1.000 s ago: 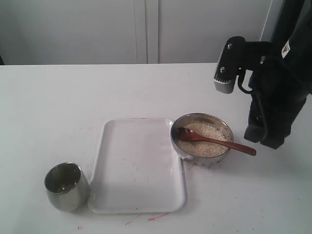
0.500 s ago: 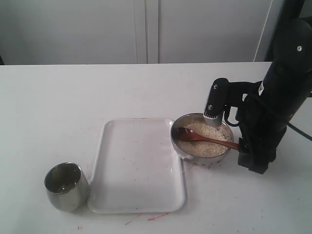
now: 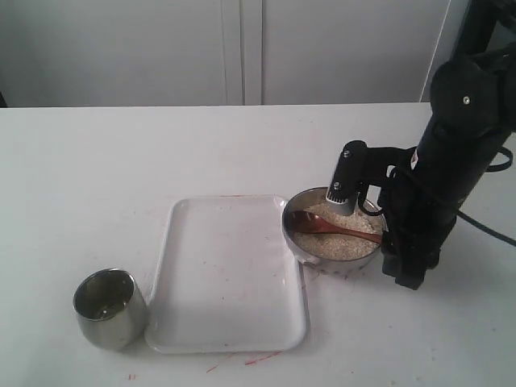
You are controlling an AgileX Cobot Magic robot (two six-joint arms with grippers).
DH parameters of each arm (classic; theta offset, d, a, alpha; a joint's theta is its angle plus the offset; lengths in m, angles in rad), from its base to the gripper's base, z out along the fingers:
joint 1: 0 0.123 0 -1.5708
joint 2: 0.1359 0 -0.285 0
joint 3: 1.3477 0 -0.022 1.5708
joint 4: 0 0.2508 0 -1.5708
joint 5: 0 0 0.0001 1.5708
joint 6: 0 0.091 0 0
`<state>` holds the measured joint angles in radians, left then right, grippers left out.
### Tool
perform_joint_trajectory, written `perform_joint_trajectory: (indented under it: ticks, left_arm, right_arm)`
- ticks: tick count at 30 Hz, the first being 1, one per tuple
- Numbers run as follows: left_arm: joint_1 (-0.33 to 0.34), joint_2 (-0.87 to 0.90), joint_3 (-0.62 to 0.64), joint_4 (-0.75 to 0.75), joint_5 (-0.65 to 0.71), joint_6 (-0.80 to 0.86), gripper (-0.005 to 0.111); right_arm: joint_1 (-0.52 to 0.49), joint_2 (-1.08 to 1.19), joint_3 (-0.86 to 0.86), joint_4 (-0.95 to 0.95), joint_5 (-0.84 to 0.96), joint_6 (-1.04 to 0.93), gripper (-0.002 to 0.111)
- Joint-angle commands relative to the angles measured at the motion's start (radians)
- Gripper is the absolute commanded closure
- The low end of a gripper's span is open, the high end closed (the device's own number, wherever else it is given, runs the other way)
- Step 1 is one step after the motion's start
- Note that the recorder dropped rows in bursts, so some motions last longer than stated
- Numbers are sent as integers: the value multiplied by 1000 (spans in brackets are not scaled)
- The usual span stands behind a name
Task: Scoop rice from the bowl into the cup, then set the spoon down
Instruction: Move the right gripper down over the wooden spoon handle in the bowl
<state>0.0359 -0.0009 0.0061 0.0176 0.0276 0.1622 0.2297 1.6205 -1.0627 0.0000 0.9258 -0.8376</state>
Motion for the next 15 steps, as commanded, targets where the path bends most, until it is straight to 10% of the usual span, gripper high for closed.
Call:
perform_joint_trajectory:
  ticks: [1, 15]
  left_arm:
    - [-3, 1, -6, -9, -6, -1, 92]
    - [-3, 1, -6, -9, -6, -1, 92]
  right_arm:
    - [0, 17, 5, -18, -19, 6, 56]
    - [0, 66, 5, -88, -55, 106, 60]
